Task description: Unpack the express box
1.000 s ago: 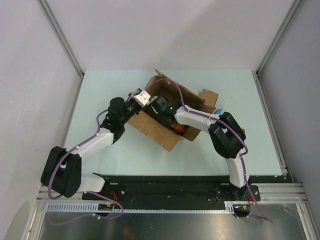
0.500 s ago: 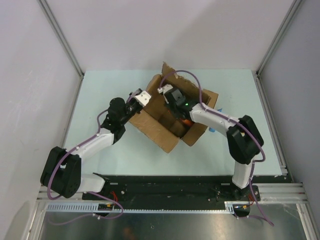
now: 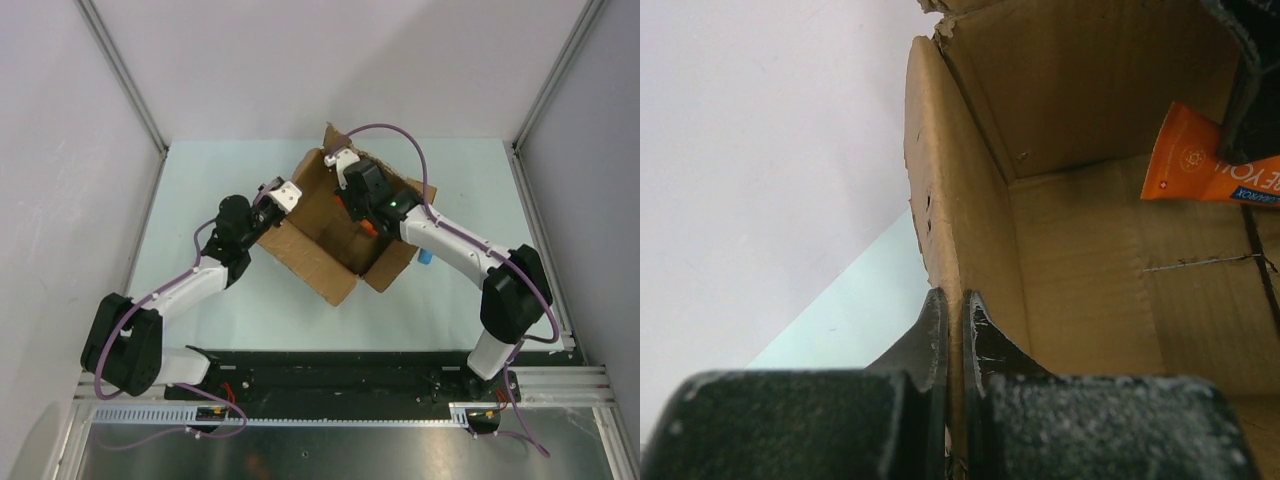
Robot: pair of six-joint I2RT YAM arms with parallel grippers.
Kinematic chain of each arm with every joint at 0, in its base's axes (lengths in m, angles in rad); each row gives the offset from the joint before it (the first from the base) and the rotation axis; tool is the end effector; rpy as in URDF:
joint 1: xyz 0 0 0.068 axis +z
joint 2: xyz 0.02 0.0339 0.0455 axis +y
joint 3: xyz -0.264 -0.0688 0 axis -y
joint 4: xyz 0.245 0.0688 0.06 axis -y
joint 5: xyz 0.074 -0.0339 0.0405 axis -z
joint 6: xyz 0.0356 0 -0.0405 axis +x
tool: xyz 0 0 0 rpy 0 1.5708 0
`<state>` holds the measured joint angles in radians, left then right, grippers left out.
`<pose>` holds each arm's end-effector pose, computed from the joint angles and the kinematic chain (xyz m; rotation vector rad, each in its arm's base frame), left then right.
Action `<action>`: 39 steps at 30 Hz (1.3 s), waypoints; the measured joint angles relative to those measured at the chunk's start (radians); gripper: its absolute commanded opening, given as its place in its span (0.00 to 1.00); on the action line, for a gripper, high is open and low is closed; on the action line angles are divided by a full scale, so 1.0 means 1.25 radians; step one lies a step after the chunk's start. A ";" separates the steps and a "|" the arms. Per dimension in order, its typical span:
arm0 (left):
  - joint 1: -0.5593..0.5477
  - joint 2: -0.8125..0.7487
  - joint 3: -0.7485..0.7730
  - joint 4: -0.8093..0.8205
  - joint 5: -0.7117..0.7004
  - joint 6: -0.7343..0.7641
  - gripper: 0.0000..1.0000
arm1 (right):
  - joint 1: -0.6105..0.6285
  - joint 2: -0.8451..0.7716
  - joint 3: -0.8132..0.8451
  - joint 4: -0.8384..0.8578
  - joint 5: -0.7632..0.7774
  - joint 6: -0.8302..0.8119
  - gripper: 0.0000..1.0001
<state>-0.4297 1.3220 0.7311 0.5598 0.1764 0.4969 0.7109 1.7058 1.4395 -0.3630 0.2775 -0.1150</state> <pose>0.2709 -0.1310 0.2793 0.8358 1.3668 -0.0891 0.3058 0.2505 0.3048 -0.7287 2.0469 0.0345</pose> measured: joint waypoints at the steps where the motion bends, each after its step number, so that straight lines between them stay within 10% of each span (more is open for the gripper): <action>1: 0.000 0.000 0.000 0.000 0.000 0.000 0.00 | -0.003 -0.002 0.000 0.001 -0.005 0.001 0.00; 15: 0.000 0.020 0.005 -0.001 -0.044 -0.016 0.00 | -0.043 -0.160 -0.001 0.030 -0.105 0.049 0.00; 39: 0.027 0.108 0.304 -0.560 -0.244 -0.298 0.00 | -0.614 -0.411 -0.002 0.159 -0.502 0.527 0.00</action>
<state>-0.3962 1.4567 1.1114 -0.1406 -0.1284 0.1246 -0.0566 1.1923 1.4372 -0.1638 -0.3500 0.5434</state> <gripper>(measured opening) 0.036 0.091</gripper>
